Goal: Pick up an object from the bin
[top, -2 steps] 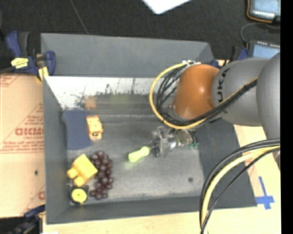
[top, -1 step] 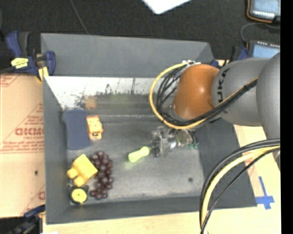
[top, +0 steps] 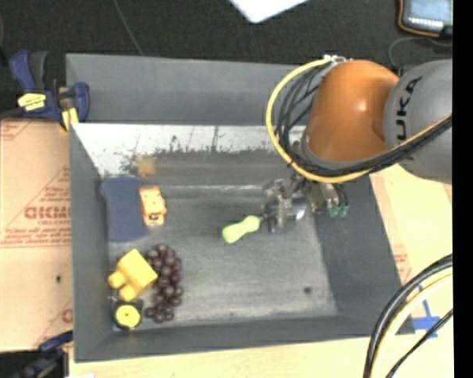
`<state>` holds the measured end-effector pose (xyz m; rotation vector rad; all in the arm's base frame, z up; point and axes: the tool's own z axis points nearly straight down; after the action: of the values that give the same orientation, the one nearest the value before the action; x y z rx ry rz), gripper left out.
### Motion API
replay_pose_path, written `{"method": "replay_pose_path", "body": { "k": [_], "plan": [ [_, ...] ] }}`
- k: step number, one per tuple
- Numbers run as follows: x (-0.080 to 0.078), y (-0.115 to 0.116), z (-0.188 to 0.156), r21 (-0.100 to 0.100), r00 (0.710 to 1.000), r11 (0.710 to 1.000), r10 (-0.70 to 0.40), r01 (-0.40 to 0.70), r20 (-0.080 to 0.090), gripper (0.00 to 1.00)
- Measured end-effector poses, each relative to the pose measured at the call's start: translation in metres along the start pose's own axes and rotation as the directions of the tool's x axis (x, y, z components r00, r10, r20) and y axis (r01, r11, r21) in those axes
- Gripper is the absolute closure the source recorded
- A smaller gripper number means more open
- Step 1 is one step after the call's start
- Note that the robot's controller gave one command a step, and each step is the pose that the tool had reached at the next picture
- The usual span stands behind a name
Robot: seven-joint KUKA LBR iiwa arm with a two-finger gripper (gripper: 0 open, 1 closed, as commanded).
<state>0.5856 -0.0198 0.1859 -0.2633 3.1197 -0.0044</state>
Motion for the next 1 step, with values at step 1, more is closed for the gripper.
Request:
{"method": "replay_pose_path", "body": {
  "k": [1],
  "plan": [
    [0.0000, 0.0001, 0.0001, 0.000, 1.000, 1.000, 0.000, 0.000, 0.000, 1.00]
  ]
}}
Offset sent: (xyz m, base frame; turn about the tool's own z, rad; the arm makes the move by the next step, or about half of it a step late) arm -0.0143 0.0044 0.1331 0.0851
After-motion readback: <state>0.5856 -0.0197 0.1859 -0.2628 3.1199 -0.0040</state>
